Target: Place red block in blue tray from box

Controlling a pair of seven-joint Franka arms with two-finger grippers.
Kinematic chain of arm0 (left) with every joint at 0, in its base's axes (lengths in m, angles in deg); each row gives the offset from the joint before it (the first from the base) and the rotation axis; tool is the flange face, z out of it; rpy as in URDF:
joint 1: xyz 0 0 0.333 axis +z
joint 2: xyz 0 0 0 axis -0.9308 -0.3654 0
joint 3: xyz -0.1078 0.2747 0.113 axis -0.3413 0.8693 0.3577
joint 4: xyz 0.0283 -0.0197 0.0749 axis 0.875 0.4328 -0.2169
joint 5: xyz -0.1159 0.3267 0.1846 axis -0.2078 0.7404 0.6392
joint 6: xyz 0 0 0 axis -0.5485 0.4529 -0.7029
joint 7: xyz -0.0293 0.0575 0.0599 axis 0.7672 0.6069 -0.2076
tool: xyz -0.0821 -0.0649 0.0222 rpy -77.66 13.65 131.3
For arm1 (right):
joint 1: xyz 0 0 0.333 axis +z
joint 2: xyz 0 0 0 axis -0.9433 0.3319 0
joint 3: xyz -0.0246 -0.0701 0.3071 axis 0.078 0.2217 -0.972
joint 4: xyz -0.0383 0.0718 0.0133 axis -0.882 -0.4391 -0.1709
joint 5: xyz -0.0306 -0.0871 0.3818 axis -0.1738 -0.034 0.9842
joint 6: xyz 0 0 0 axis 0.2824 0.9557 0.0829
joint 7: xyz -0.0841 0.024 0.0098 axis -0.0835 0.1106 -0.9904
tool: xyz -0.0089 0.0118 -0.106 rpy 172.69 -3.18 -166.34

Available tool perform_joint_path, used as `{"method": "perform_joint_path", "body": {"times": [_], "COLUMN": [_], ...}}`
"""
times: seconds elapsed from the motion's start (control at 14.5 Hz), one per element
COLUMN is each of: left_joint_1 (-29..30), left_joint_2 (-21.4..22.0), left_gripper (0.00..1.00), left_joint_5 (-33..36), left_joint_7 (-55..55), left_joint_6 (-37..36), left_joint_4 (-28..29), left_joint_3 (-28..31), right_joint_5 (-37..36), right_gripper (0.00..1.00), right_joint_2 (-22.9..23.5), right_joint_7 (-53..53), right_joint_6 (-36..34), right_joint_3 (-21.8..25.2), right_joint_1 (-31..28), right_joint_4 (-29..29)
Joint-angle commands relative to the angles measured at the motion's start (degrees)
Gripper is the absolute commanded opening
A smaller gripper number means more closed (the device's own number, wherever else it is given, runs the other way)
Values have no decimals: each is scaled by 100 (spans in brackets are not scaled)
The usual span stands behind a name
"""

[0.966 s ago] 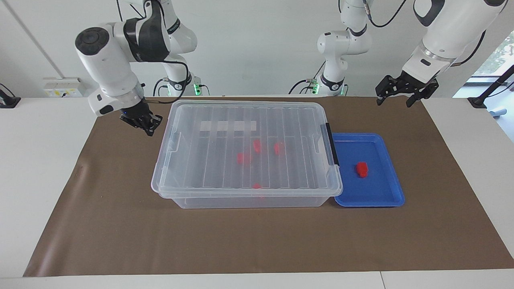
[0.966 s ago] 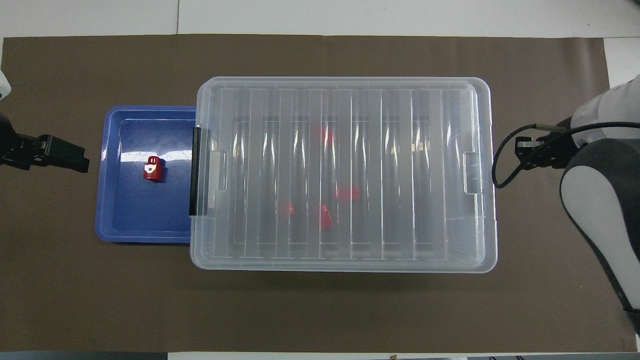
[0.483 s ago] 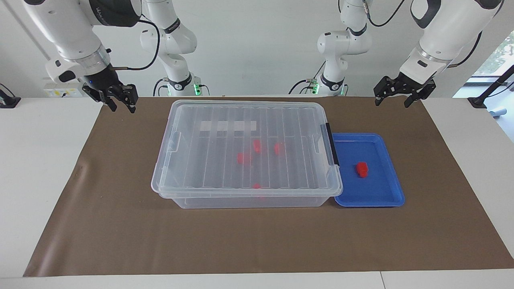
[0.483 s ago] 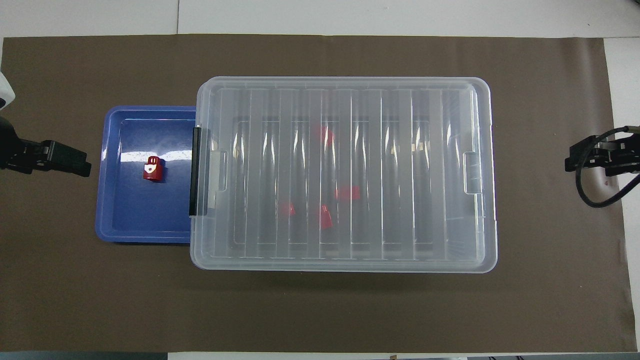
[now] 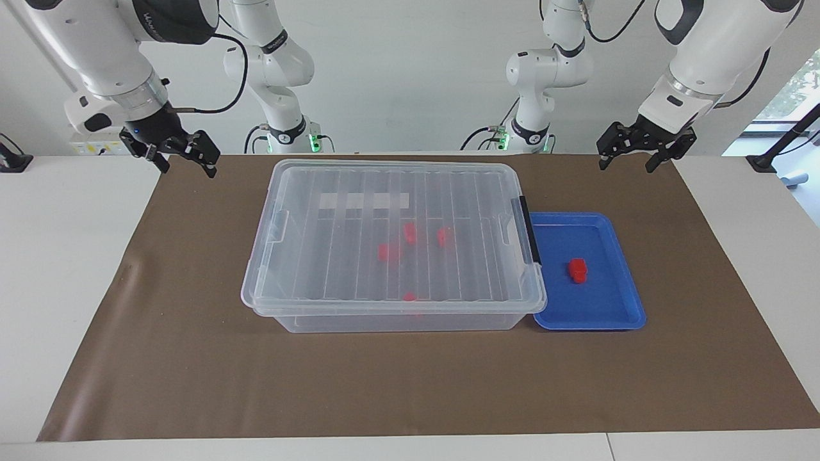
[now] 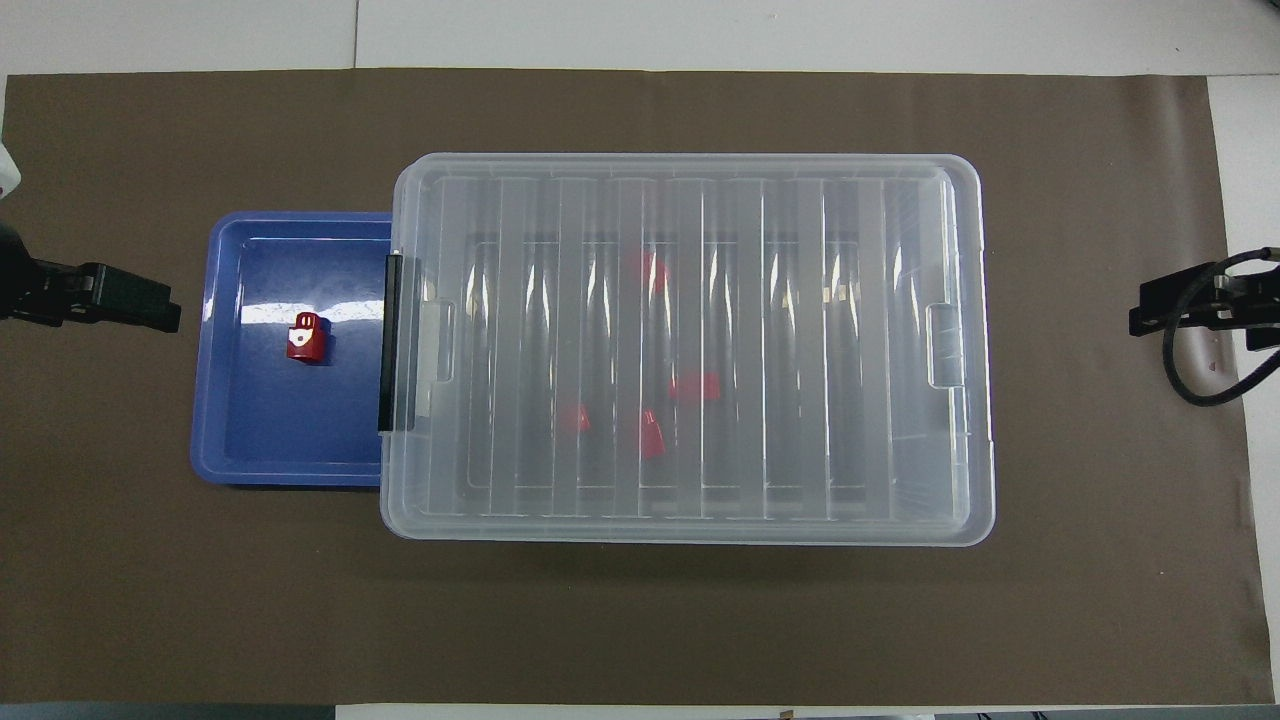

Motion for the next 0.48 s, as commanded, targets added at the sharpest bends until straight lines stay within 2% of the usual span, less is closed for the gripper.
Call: {"method": "perform_joint_path", "body": {"times": [0.0,0.41], "left_joint_1": [-12,-3], "left_joint_2": [133,150], "left_gripper": [100,100], "left_joint_5": [-55,-55], "left_joint_7": [-74,-47], "left_joint_6": [232,144], "left_joint_4": [201,219], "left_joint_3": [14,14], "right_joint_5": [51,60], "right_gripper": [100,100], "right_joint_2": [11,-6], "right_joint_7": [-98,-98], "right_joint_6": [84,92], "right_joint_3": [314,369], "right_joint_1": [265,267], "right_joint_4": [18,18]}}
